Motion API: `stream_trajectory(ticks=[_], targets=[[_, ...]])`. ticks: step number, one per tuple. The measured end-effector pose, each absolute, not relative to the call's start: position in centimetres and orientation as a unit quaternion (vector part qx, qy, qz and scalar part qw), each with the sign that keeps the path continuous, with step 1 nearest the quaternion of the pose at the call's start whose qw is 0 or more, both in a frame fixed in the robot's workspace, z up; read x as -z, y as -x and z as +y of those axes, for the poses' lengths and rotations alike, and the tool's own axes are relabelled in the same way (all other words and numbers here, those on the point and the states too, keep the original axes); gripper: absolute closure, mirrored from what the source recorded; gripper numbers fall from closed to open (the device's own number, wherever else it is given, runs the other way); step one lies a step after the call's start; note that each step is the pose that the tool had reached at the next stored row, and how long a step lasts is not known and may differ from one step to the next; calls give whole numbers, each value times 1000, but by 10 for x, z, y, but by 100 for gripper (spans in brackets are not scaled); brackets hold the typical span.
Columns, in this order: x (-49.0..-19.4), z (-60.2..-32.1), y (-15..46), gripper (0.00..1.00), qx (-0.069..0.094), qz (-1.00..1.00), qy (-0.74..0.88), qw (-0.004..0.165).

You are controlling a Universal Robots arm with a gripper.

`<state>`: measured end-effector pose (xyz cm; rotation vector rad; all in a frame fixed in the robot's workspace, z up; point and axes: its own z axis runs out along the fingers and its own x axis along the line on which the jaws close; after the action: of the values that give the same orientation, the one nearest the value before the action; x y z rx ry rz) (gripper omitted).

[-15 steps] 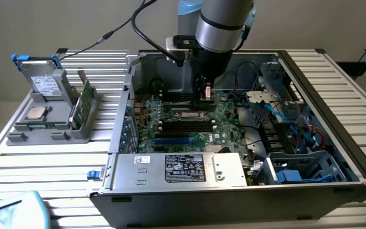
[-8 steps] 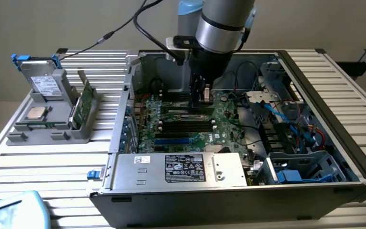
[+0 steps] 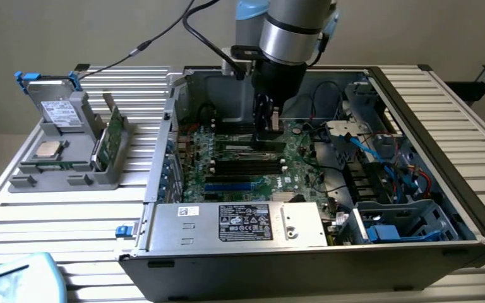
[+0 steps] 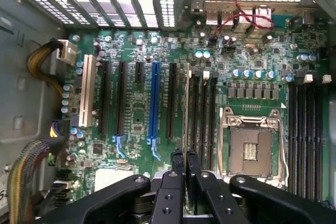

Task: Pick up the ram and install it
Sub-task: 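Press down the ram until it locks into place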

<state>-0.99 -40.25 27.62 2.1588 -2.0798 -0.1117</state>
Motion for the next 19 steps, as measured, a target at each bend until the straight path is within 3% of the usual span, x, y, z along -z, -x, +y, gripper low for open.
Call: stream_trajectory(ticks=[8,19], targets=[[-271,-390,10,86,19,-683,-725,88],[-262,-390,10,86,15,-683,-725,87]])
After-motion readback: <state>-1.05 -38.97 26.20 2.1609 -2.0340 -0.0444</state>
